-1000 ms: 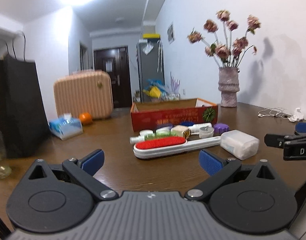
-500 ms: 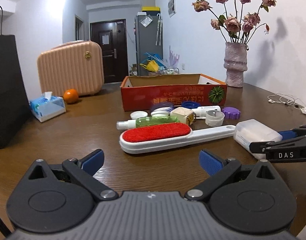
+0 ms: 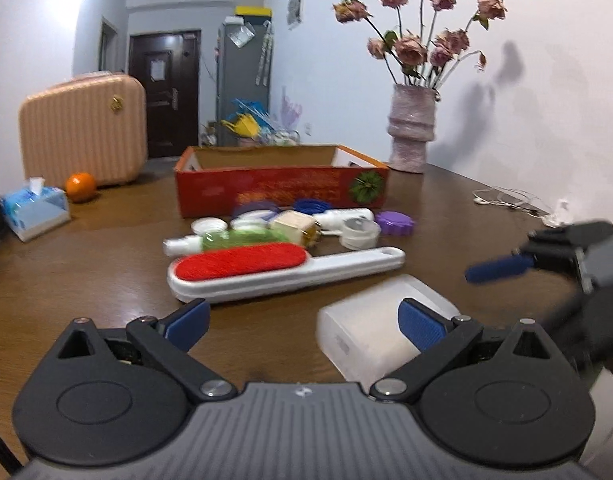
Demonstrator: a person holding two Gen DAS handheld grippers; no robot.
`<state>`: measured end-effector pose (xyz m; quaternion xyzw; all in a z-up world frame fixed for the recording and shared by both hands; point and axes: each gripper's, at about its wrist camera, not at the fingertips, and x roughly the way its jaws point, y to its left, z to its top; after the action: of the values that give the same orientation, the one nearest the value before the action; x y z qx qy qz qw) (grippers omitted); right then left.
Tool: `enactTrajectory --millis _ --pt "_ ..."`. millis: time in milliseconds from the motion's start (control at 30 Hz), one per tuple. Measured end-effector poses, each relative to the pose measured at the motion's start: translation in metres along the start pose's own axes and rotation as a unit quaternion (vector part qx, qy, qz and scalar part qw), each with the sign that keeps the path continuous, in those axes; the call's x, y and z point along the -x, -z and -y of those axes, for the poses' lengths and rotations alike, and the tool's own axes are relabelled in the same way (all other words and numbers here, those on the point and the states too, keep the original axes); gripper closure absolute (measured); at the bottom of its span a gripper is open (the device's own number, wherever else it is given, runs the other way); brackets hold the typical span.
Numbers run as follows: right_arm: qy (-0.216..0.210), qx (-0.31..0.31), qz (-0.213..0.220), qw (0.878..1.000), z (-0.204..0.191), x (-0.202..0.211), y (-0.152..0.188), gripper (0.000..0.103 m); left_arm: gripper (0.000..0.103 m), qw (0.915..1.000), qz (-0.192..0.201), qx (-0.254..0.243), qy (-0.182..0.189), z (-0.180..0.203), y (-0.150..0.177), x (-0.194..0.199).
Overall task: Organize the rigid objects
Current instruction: 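Reach the left tool to the white cotton-swab box and grasp it, then carry the swab box into the cardboard box and open the left tool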
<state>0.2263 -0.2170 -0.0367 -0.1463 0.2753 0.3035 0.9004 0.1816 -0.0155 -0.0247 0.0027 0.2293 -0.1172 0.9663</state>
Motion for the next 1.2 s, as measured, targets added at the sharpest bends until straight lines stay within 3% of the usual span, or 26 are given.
enactTrajectory --millis 67,233,300,367,467,500,567,633,733,800,1000,1200 --pt "0.009 -0.037 0.003 0.999 0.015 0.007 -0.005 0.041 0.016 0.9998 -0.011 0.014 0.008 0.001 -0.001 -0.003" --pt "-0.052 -0.131 0.024 0.990 0.039 0.014 -0.016 0.051 0.036 0.9933 -0.061 0.094 0.028 -0.008 -0.005 -0.017" --pt "-0.062 -0.171 0.015 0.983 0.042 0.005 -0.015 0.070 0.041 0.9888 -0.075 0.117 0.055 -0.010 -0.006 -0.022" --pt "-0.061 -0.210 -0.002 0.976 0.047 -0.008 -0.014 0.079 0.045 0.9862 -0.084 0.124 0.069 -0.010 -0.006 -0.026" --pt "-0.087 -0.266 -0.001 0.960 0.057 -0.023 -0.011 0.081 0.053 0.9808 -0.097 0.145 0.087 -0.011 -0.006 -0.028" --pt "-0.099 -0.281 -0.003 0.955 0.058 -0.026 -0.009 0.077 0.053 0.9785 -0.100 0.154 0.093 -0.012 -0.006 -0.030" --pt "-0.118 -0.300 -0.008 0.947 0.061 -0.032 -0.006 0.070 0.050 0.9698 -0.110 0.185 0.116 -0.018 -0.002 -0.040" --pt "-0.121 -0.313 -0.008 0.942 0.061 -0.035 -0.003 0.071 0.052 0.9609 -0.115 0.222 0.119 -0.025 -0.002 -0.044" --pt "-0.104 -0.306 -0.003 0.946 0.053 -0.028 -0.007 0.081 0.060 0.9632 -0.104 0.227 0.101 -0.029 -0.010 -0.038" --pt "-0.111 -0.314 0.009 0.943 0.052 -0.018 -0.009 0.085 0.061 0.9644 -0.090 0.222 0.112 -0.033 -0.018 -0.039" --pt "-0.103 -0.329 0.042 0.938 0.084 -0.016 -0.044 0.085 0.062 0.9695 -0.071 0.201 0.121 -0.040 -0.080 -0.070" --pt "-0.078 -0.346 0.074 0.932 0.159 -0.053 -0.117 0.085 0.066 0.9700 -0.070 0.199 0.121 -0.055 -0.182 -0.161"
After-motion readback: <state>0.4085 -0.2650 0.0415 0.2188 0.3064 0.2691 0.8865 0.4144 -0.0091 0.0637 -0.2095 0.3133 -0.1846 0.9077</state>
